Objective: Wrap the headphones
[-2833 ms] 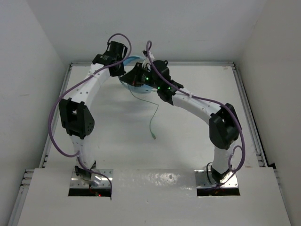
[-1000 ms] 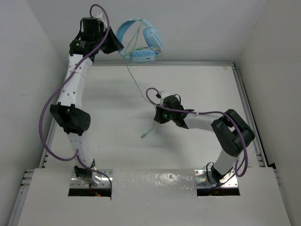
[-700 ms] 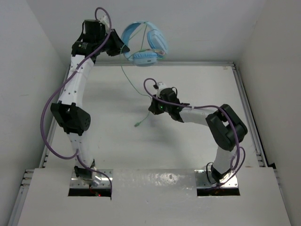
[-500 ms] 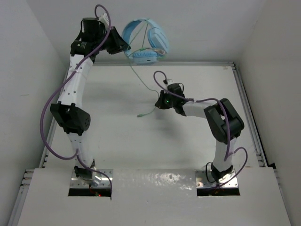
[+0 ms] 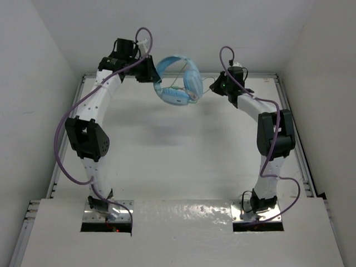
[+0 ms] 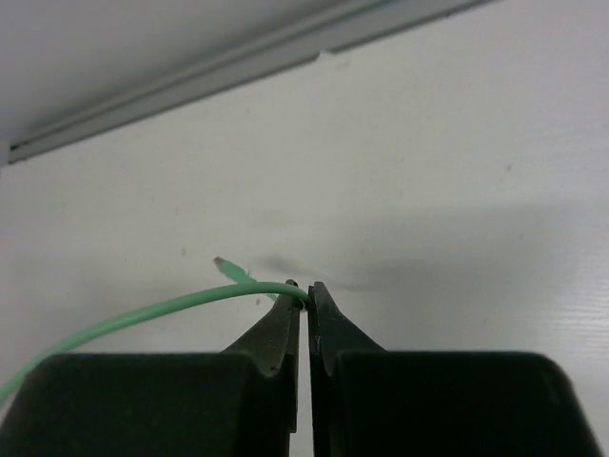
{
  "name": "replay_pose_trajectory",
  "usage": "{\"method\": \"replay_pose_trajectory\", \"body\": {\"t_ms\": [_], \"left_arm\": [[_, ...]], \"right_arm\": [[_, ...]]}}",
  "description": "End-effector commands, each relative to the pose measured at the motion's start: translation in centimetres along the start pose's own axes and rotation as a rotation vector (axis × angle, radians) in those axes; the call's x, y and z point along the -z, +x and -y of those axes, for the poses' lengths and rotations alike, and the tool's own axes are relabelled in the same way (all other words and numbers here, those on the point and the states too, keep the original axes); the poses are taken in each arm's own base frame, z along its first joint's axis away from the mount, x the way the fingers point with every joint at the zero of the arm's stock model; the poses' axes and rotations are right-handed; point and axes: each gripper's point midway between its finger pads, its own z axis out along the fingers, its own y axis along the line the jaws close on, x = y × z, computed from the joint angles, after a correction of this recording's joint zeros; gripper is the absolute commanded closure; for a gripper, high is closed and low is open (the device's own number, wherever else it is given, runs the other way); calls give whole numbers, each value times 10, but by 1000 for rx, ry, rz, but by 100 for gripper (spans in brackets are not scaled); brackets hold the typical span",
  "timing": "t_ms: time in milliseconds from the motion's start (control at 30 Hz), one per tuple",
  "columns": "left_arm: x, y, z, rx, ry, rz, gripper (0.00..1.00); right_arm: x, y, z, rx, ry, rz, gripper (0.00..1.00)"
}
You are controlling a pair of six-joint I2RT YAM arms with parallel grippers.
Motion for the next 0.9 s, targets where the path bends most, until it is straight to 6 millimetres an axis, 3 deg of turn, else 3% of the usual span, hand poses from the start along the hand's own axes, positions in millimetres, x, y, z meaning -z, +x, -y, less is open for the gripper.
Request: {"method": "replay_pose_trajectory", "body": {"t_ms": [0,133,300,433,500,600,733,767,833,867], "left_arm": [[19,-4,13,-167,0,21,100],[21,1,-33,-290,-210,-8,100],[16,7,-50,-452,-306,-64,100],[-1,50,-50,-570,-292,-228,100],[-8,74,-60,-573,-289,-298,100],[-13,79,-84,-528,-402,-293,100],[-12,56,-91,-484,-500,-193,100],[-12,53,-91,-478,-509,-179,100],[-13,46,-93,-478,-530,-156,100],[-14,47,-94,-480,-531,-160,100]], "right_arm": [[22,-55,12,-41,35,102,100],[51,-92,16,0,51,171,100],[73,-122,11,113,74,235,100],[87,-143,-3,133,59,270,100],[93,-149,-8,124,52,279,100],[98,-147,-21,88,1,255,100],[110,-141,-37,148,-73,190,100],[112,-128,-34,161,-58,124,100],[121,-127,-37,221,-66,84,100],[126,-117,-32,229,-47,31,100]]}}
